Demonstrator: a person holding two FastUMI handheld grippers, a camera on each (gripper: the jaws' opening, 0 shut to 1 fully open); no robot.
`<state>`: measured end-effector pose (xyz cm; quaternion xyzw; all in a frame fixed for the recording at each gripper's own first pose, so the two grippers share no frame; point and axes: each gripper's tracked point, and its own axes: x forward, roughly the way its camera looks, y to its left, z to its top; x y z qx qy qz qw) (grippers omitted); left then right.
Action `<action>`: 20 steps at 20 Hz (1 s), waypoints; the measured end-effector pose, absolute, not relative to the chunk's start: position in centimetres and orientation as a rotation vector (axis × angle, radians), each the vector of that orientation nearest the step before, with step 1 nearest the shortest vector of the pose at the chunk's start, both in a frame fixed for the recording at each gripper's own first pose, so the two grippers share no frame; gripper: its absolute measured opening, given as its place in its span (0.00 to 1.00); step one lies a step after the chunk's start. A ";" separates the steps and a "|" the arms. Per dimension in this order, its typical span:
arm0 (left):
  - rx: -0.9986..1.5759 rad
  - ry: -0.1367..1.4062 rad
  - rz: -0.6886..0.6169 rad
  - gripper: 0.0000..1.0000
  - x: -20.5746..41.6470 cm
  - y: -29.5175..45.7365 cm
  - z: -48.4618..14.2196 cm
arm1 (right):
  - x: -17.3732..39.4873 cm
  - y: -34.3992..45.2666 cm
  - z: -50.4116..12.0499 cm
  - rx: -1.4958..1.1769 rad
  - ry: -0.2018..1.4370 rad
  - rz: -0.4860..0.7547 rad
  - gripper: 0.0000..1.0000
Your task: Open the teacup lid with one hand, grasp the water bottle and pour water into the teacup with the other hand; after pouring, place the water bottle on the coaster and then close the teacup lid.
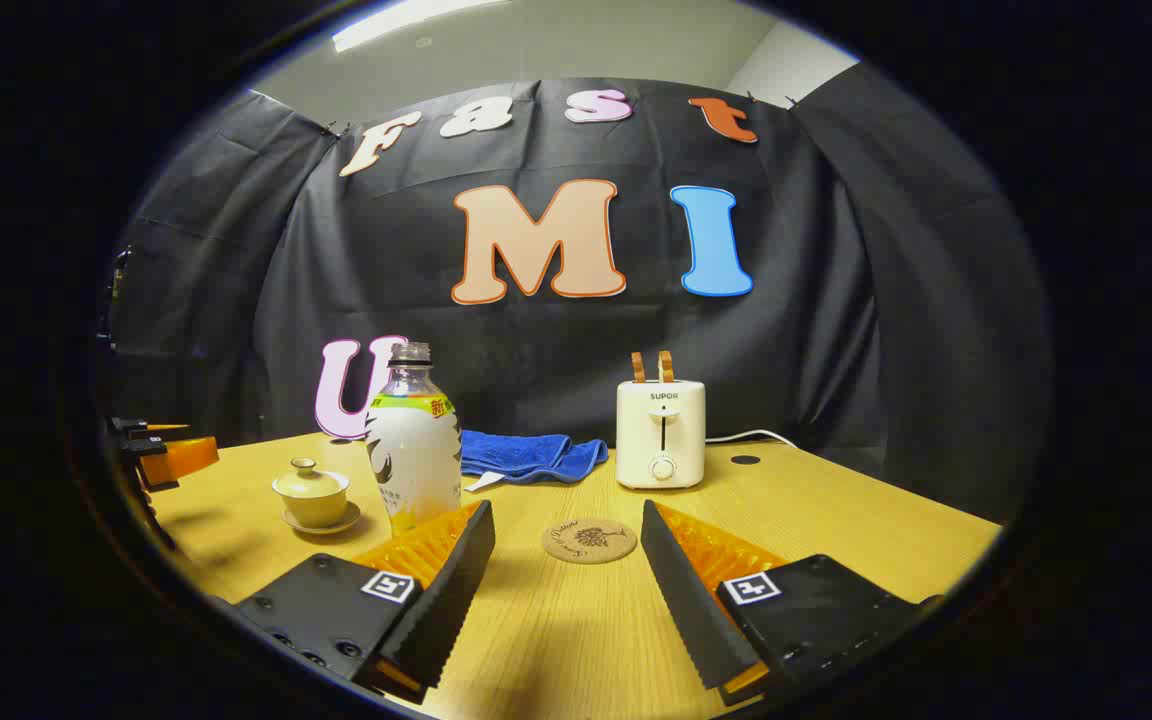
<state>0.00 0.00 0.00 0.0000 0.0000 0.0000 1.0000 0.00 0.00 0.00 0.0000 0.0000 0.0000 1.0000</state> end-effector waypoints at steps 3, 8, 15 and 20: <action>0.000 0.000 0.000 0.92 0.1 0.0 0.0 | 0.1 -0.1 0.0 0.004 0.000 -0.009 0.92; 0.000 0.000 0.006 0.92 0.2 0.1 -0.1 | 0.0 -0.2 0.0 0.008 -0.003 -0.018 0.92; -0.002 0.000 0.002 0.92 -0.3 0.0 -0.4 | 0.1 -0.1 0.1 0.011 -0.005 -0.018 0.92; 0.001 -0.006 -0.003 0.91 -0.2 -0.1 -0.3 | 0.1 0.0 0.1 0.014 -0.005 -0.014 0.92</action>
